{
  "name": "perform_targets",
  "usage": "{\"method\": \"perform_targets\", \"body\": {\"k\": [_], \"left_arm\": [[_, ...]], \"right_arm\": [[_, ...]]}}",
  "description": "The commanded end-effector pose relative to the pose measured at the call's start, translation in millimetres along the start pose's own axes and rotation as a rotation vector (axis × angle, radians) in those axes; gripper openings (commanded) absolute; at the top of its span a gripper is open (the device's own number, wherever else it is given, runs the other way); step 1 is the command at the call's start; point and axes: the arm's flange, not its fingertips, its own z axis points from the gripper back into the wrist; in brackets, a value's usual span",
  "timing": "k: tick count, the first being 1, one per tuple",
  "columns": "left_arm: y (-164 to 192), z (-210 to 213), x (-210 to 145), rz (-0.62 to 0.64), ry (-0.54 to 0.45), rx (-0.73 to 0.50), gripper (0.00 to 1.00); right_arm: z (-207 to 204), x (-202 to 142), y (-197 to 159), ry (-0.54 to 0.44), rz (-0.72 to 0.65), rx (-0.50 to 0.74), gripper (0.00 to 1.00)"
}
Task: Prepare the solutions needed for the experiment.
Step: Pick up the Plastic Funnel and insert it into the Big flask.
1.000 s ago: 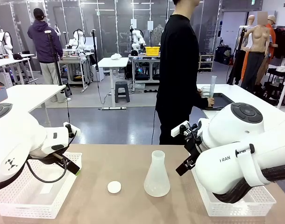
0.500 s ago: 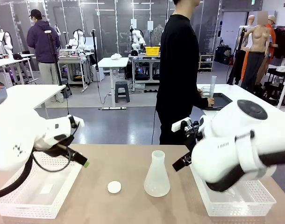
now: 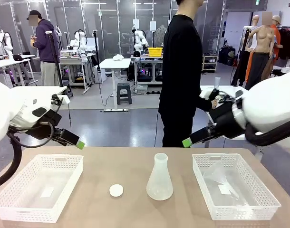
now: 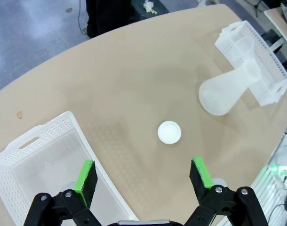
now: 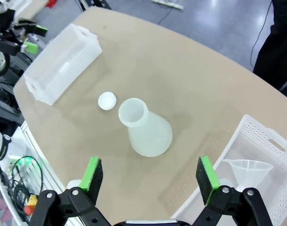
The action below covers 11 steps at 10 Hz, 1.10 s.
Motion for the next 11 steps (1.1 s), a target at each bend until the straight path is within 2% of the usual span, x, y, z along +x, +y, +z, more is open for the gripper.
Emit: {"method": "perform_targets", "body": {"k": [1, 6, 7, 8, 11], "left_arm": [[-1.6, -5.9, 0.1, -0.010, 0.002, 0.017, 1.00], [-4.1, -3.3, -0.5, -0.010, 0.013, 0.020, 1.00], [13.7, -8.9, 6.6, 0.058, -0.053, -0.178, 1.00], [26.8, -15.4, 8.0, 0.075, -0.085, -0.272, 1.00], [64.5, -56.8, 10.2, 0.135, -0.124, -0.440, 1.00]], "right_arm": [[-16.8, -1.9, 2.2, 0.020, 0.002, -0.021, 1.00], [-13.8, -3.6, 3.9, 0.036, 0.001, -0.014, 1.00], [-17.0, 1.1, -7.4, 0.009, -0.056, 0.139, 1.00], [-23.4, 3.6, -17.0, 0.031, -0.097, 0.222, 1.00], [-61.4, 19.1, -47.7, 0.049, -0.195, 0.454, 1.00]]}}
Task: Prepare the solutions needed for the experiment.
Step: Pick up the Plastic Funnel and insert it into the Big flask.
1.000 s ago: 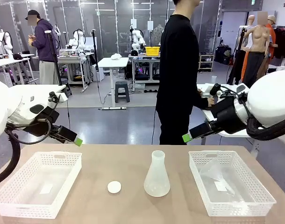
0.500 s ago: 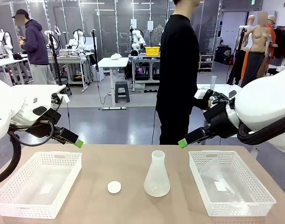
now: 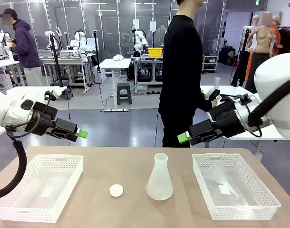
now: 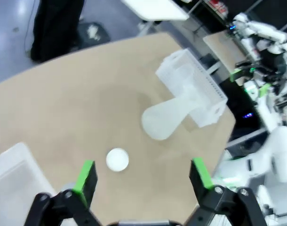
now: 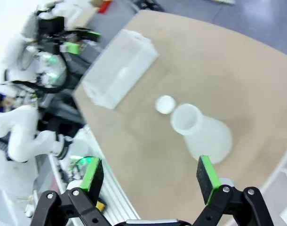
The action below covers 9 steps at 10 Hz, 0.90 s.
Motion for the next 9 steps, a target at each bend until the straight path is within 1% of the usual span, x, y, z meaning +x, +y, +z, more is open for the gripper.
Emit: {"method": "perform_targets", "body": {"k": [1, 2, 3, 5, 6, 7, 8, 9], "left_arm": [[48.2, -37.3, 1.2, 0.048, 0.005, -0.101, 1.00], [49.5, -37.9, -1.5, 0.061, -0.010, -0.173, 1.00], [19.5, -9.1, -2.8, 0.025, -0.029, -0.065, 1.00], [19.5, -9.1, -2.8, 0.025, -0.029, -0.065, 1.00], [38.5, -23.4, -7.8, 0.044, -0.026, -0.107, 1.00], [52.2, -30.8, -4.2, 0.032, -0.060, -0.232, 1.00], [70.9, -29.2, -4.1, 0.041, -0.123, -0.305, 1.00], [87.3, -25.7, -6.8, 0.154, -0.137, -0.412, 1.00]], "right_arm": [[-28.9, 19.4, -42.1, 0.022, -0.085, 0.171, 1.00], [-30.3, 17.7, -44.9, -0.017, -0.116, 0.192, 1.00], [-10.2, 6.1, -11.9, -0.011, -0.036, 0.104, 1.00], [-10.2, 6.1, -11.9, -0.011, -0.036, 0.104, 1.00], [-21.6, 10.4, -30.2, -0.010, -0.076, 0.157, 1.00], [-26.1, 15.6, -47.0, -0.050, -0.168, 0.202, 1.00], [-23.8, 17.2, -59.6, -0.098, -0.265, 0.284, 1.00], [-18.7, 16.3, -71.0, -0.136, -0.310, 0.352, 1.00]]}}
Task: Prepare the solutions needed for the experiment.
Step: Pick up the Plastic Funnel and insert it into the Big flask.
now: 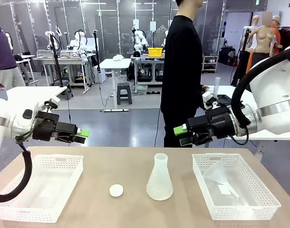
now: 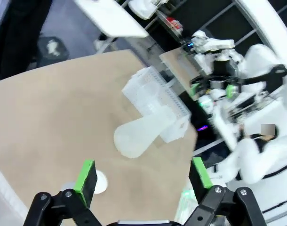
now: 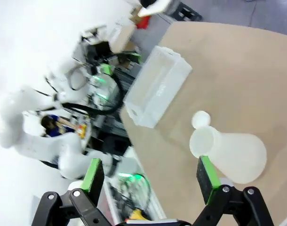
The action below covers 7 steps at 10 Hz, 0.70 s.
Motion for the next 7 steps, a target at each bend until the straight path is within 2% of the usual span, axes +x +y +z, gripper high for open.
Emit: {"method": "perform_targets", "body": {"k": [1, 2, 3, 5, 7], "left_arm": [[33.7, 15.3, 6.2, 0.276, -0.116, -0.064, 1.00], [38.9, 22.3, 5.5, 0.404, -0.140, -0.088, 1.00], [38.9, 30.9, 4.7, 0.544, -0.070, -0.126, 1.00], [36.6, 41.4, 2.9, 0.702, 0.074, -0.213, 1.00], [31.6, 49.1, 4.4, 0.641, 0.074, -0.236, 1.00]], "right_arm": [[8.3, 13.3, -16.5, -0.101, -0.073, 0.072, 1.00], [12.6, 13.1, -22.4, -0.131, -0.086, 0.095, 1.00], [16.0, 12.4, -27.0, -0.162, -0.104, 0.125, 1.00], [23.0, 11.7, -42.5, -0.187, -0.131, 0.154, 1.00], [28.4, 9.2, -51.2, -0.179, -0.164, 0.190, 1.00]]}}
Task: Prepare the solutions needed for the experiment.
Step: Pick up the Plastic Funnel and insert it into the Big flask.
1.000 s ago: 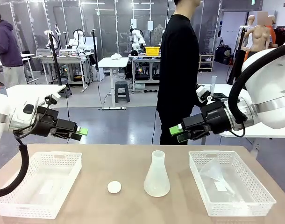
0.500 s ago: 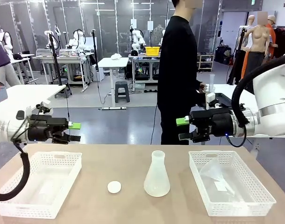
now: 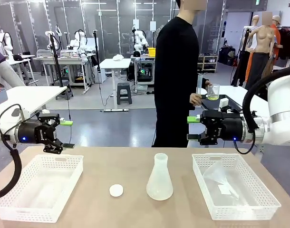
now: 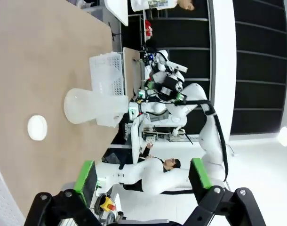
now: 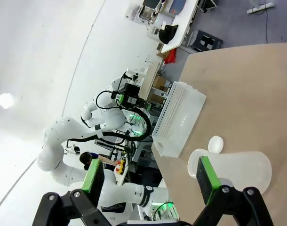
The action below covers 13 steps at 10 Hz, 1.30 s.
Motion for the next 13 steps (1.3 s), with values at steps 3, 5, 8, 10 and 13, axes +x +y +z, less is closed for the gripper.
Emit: {"method": "perform_targets", "body": {"k": [3, 5, 8, 10, 13], "left_arm": [[-5.3, 17.6, 9.8, -0.169, 0.026, -0.040, 1.00], [-9.9, 8.0, 4.9, -0.069, 0.007, -0.014, 1.00], [-9.9, 8.0, 4.9, -0.069, 0.007, -0.014, 1.00], [-9.9, 8.0, 4.9, -0.069, 0.007, -0.014, 1.00], [-9.9, 8.0, 4.9, -0.069, 0.007, -0.014, 1.00]], "right_arm": [[1.1, -0.8, -3.6, 0.004, -0.011, 0.015, 1.00], [1.1, -0.8, -3.6, 0.004, -0.011, 0.015, 1.00], [-1.8, 21.9, 0.8, 0.098, 0.120, -0.159, 1.00], [-2.1, 42.2, 26.1, 0.293, 0.412, -0.323, 1.00], [-9.7, 46.0, 37.4, 0.537, 0.633, -0.686, 1.00]]}}
